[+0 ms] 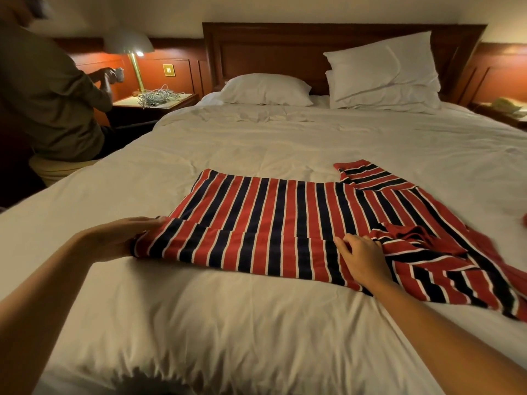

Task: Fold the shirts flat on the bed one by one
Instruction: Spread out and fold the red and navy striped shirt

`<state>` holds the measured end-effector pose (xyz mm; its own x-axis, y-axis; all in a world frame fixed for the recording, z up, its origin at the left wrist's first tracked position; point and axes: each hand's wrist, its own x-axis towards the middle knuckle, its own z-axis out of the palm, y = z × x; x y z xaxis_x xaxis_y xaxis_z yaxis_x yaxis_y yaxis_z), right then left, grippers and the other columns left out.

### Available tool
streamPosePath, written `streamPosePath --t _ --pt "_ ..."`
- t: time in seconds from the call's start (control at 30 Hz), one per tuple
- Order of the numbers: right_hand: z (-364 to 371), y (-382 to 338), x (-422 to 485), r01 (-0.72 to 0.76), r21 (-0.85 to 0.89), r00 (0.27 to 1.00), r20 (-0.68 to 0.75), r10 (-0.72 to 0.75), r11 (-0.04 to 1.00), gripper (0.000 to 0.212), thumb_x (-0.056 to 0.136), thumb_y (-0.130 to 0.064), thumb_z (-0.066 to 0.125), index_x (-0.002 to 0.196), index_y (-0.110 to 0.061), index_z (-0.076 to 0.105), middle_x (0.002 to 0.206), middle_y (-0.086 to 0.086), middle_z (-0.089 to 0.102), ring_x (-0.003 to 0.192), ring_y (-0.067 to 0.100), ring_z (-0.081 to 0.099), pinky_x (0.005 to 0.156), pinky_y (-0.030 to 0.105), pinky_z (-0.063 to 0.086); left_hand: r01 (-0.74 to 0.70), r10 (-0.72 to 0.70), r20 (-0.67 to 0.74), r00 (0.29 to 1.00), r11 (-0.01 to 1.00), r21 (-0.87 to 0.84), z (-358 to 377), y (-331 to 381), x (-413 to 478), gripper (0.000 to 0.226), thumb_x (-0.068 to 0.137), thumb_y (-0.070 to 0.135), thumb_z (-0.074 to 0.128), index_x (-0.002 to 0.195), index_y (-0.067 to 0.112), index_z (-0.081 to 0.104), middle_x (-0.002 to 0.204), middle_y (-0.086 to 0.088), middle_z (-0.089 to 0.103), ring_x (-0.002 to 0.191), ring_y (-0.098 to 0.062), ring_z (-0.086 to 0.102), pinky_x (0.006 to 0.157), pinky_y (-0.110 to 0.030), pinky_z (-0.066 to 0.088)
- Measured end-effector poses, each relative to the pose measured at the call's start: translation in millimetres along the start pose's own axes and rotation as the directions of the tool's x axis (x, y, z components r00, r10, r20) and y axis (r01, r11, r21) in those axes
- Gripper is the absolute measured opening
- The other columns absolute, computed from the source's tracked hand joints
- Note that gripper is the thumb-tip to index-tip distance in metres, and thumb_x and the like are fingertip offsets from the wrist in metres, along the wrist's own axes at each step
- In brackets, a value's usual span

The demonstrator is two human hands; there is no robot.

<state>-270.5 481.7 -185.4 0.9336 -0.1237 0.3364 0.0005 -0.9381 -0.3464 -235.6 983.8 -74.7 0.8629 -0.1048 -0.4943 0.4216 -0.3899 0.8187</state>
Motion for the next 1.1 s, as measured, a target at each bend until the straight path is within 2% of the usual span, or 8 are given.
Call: streamPosePath --t 0.13,0.33,0.53,0.63,0.7,0.8,0.97,1.1 --pt "0 1 1 -0.013 -0.012 0.999 0.042 0.014 1.0 0.041 0.099 -0.054 0.041 0.074 -0.024 0.054 0.066 -0.013 0.051 0.074 0.015 0.053 0.09 0.043 0.045 0.059 -0.033 -0.151 0.988 0.984 0.171 13 17 13 0.08 0.08 0.048 0.075 0.144 0.008 0.047 0.139 -0.015 0.055 0.122 -0.034 0.056 0.103 -0.045 0.047" --pt "-1 -2 -1 0.002 0.029 1.0 -0.029 -0.001 1.0 0.035 0.097 -0.054 0.042 0.079 -0.024 0.045 0.075 -0.01 0.053 0.077 0.014 0.052 0.087 0.038 0.042 -0.115 0.152 -0.391 0.908 0.987 0.115 24 24 28 0.046 0.086 0.01 0.075 0.129 0.017 0.06 0.116 -0.014 0.063 0.094 -0.027 0.061 0.088 -0.044 0.051" --pt "-1 -1 -2 -0.011 -0.026 0.994 -0.113 0.008 1.0 0.032 0.097 -0.053 0.044 0.085 -0.023 0.045 0.083 -0.005 0.055 0.083 0.015 0.05 0.087 0.04 0.038 -0.02 0.21 -0.49 0.846 0.931 0.364 29 4 37 0.059 0.083 0.012 0.079 0.136 0.017 0.054 0.127 -0.022 0.056 0.114 -0.041 0.055 0.099 -0.051 0.048" --pt "0 -1 -1 -0.034 -0.1 0.999 -0.039 0.031 0.994 0.032 0.099 -0.053 0.04 0.083 -0.027 0.045 0.085 -0.007 0.056 0.089 0.017 0.051 0.09 0.039 0.034 0.036 0.443 -0.546 0.711 0.752 0.658 45 4 42 0.057 0.09 0.023 0.072 0.142 0.019 0.049 0.14 -0.024 0.044 0.125 -0.044 0.044 0.105 -0.057 0.04" --pt "-2 -1 4 -0.05 -0.167 0.996 0.066 0.062 0.985 0.036 0.1 -0.055 0.033 0.083 -0.028 0.05 0.091 -0.008 0.059 0.097 0.018 0.052 0.096 0.04 0.032 -0.073 0.628 -0.39 0.673 0.581 0.81 69 6 45 0.051 0.096 0.033 0.061 0.144 0.021 0.049 0.148 -0.018 0.042 0.132 -0.041 0.041 0.109 -0.057 0.035" --pt "-11 -1 12 0.016 -0.215 0.98 0.197 0.027 0.976 0.04 0.102 -0.056 0.029 0.084 -0.028 0.052 0.089 -0.009 0.059 0.099 0.019 0.055 0.103 0.043 0.03 -0.209 0.563 -0.018 0.827 0.336 0.918 104 -6 55 0.065 0.098 0.063 0.025 0.157 0.035 0.021 0.166 -0.002 0.016 0.153 -0.027 0.013 0.124 -0.051 0.008" --pt "-41 34 15 0.019 -0.212 0.993 0.12 0.007 0.977 0.036 0.096 -0.06 0.037 0.107 -0.032 0.056 0.117 -0.004 0.053 0.115 0.019 0.049 0.104 0.042 0.034 -0.108 0.32 0.074 0.944 0.091 0.99 108 -28 76 0.071 0.096 0.064 0.014 0.145 0.036 -0.029 0.164 -0.003 -0.024 0.146 -0.03 -0.028 0.12 -0.056 -0.012" --pt "-82 103 8 -0.206 -0.254 0.972 0.056 0.227 0.945 0.061 0.093 -0.067 0.039 0.14 -0.029 0.047 0.14 0.007 0.049 0.13 0.03 0.045 0.106 0.048 0.037 0.026 0.248 -0.125 0.961 0.368 0.929 144 5 79 0.092 0.08 0.083 0.005 0.158 0.035 -0.004 0.167 -0.006 -0.01 0.152 -0.035 -0.013 0.116 -0.059 -0.013"
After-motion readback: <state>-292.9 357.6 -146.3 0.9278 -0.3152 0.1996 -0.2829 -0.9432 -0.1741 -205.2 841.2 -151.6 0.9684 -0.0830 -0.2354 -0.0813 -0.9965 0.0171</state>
